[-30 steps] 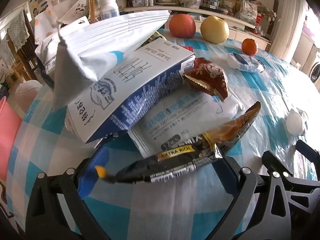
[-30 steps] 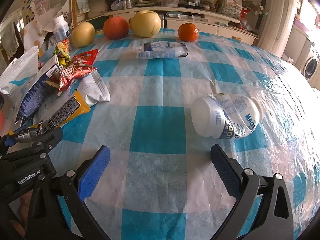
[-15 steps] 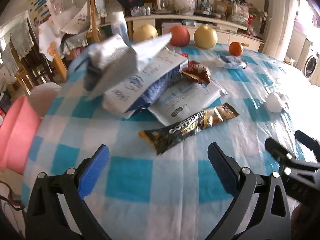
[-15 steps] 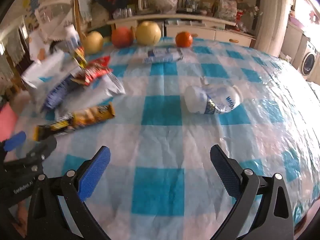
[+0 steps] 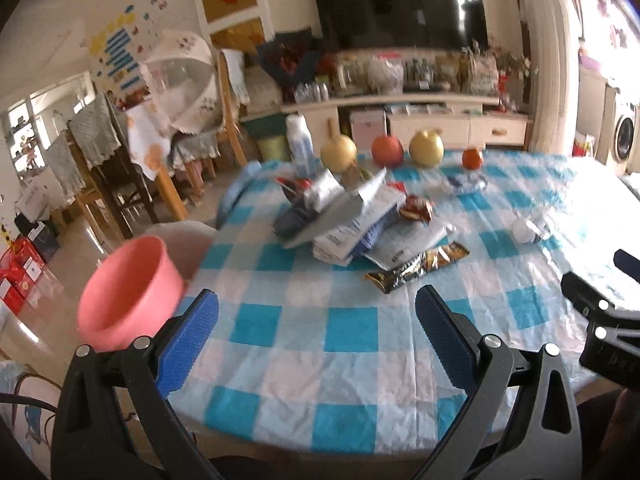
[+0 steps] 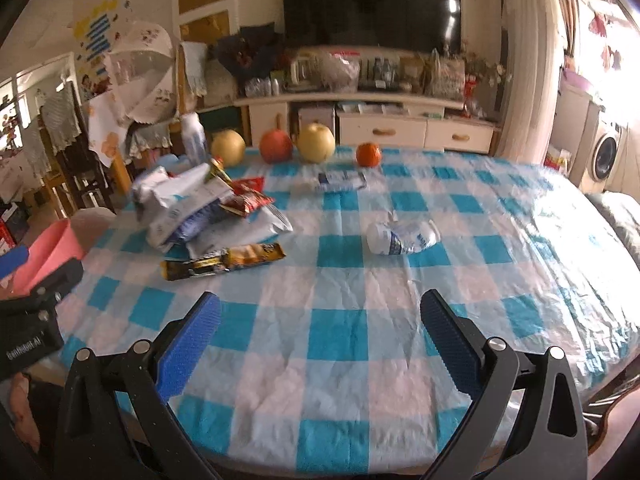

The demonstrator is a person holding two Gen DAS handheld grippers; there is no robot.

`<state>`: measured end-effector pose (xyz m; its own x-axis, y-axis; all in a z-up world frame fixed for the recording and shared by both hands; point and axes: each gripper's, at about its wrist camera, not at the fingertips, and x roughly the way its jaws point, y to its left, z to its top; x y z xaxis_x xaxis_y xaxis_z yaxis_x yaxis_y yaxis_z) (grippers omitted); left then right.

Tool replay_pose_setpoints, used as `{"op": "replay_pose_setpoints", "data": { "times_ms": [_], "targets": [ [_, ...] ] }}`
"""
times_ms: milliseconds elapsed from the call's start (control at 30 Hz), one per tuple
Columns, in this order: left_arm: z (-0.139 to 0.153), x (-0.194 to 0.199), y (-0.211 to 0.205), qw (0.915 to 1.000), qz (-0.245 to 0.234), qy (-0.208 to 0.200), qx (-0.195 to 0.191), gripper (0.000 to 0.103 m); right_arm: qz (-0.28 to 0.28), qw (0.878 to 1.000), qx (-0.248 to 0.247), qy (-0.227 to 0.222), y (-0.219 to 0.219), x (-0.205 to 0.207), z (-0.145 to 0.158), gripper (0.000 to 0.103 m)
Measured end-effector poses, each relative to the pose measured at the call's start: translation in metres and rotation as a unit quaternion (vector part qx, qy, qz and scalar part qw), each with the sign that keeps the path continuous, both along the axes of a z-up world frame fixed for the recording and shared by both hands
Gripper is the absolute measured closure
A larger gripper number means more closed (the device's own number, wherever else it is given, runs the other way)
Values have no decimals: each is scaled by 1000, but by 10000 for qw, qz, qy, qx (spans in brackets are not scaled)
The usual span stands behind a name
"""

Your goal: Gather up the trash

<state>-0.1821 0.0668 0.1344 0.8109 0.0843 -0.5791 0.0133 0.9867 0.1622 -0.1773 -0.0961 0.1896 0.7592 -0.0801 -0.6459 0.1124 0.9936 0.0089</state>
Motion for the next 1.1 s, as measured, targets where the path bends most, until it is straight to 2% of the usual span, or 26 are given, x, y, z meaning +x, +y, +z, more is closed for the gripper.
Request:
{"op": "replay_pose_setpoints", "data": {
  "times_ms": [300,467,800,1100],
  "targets": [
    [45,-39,16,9976,85,-606,-311,4,185,9992,-162,-328,27,-39,36,4],
    [58,-50,19,9963,83,-809,-286,4,255,9983,-233,-475,36,-54,49,4],
    [71,-63,25,9948,86,-958,-349,4,225,9966,-385,-690,45,-72,70,4],
    [74,-68,30,9942,84,-1003,-377,4,222,9960,-445,-738,49,-79,75,4]
  ]
}}
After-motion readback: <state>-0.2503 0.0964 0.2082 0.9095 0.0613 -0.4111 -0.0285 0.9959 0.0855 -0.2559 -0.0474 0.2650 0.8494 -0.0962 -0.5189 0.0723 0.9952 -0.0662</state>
